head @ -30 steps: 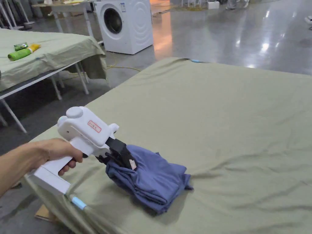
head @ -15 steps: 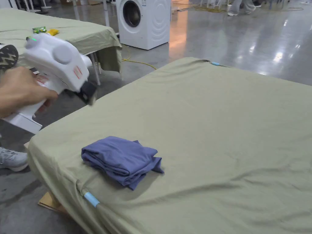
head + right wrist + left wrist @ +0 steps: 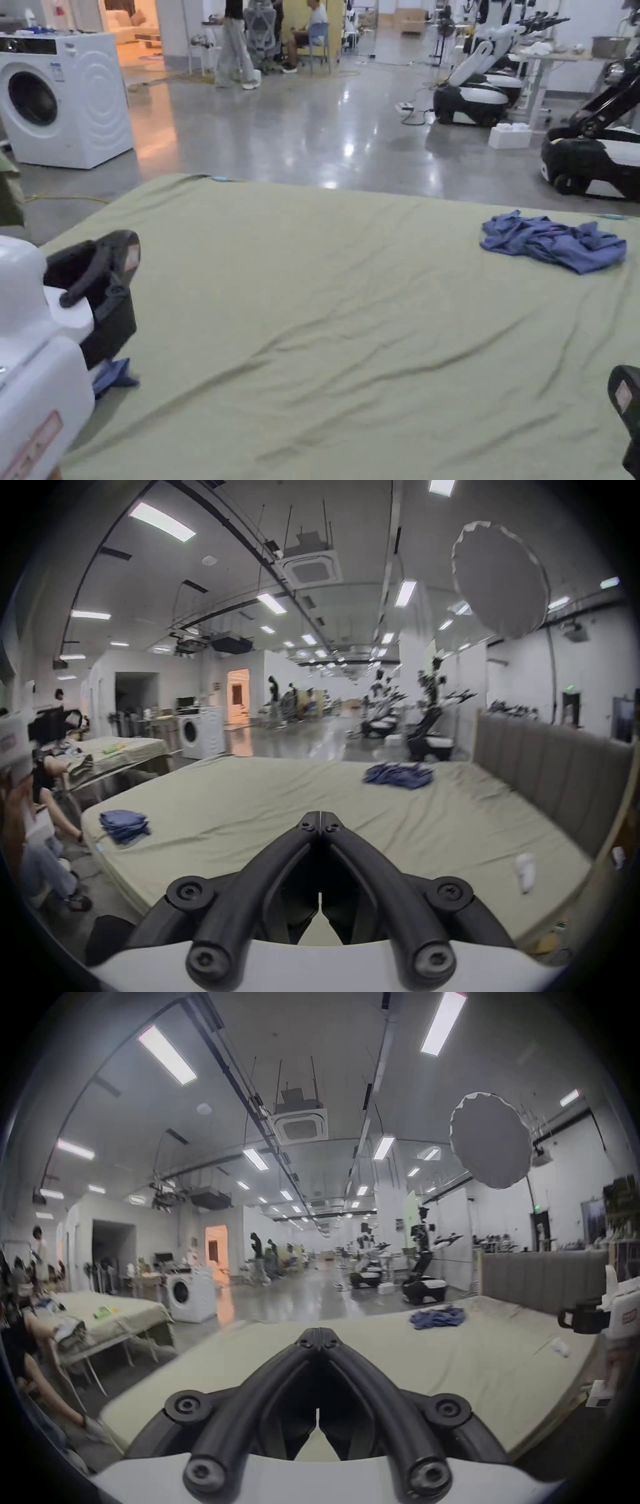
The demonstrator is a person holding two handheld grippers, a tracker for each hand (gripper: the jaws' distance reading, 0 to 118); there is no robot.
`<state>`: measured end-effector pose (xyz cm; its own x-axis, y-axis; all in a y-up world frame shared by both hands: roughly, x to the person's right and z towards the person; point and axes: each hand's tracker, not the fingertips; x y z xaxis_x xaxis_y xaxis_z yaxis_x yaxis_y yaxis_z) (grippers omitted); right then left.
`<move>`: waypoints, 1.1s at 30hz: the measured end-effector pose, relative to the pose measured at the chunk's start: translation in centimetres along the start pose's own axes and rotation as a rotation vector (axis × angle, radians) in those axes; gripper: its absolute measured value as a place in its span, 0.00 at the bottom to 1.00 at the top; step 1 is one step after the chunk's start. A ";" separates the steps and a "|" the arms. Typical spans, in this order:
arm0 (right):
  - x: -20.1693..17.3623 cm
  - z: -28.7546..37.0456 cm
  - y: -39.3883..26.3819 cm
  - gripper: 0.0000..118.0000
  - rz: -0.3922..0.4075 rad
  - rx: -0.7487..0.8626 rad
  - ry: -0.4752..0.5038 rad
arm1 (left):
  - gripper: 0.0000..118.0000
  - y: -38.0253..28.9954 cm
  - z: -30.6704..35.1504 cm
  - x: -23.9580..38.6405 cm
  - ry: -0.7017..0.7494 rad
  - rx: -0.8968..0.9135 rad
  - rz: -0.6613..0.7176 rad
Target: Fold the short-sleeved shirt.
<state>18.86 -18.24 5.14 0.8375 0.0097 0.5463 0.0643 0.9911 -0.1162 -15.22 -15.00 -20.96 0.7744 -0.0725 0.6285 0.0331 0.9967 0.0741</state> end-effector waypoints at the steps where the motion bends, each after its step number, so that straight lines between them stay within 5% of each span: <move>1: 0.2 0.5 0.4 0.01 0.020 0.005 -0.041 | 0.00 -0.9 -0.7 1.1 -0.025 -0.046 0.023; 7: 1.7 2.1 -0.5 0.01 0.065 0.037 -0.148 | 0.00 -6.2 -1.2 6.7 -0.048 -0.102 -0.003; 33: 2.5 2.8 -2.2 0.01 0.012 -0.004 -0.154 | 0.00 -5.9 -1.5 7.7 -0.028 -0.155 0.038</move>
<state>19.35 -20.06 9.09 0.7448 0.0417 0.6660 0.0577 0.9903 -0.1266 -8.51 -21.40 -17.74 0.7592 -0.0331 0.6500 0.1023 0.9924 -0.0690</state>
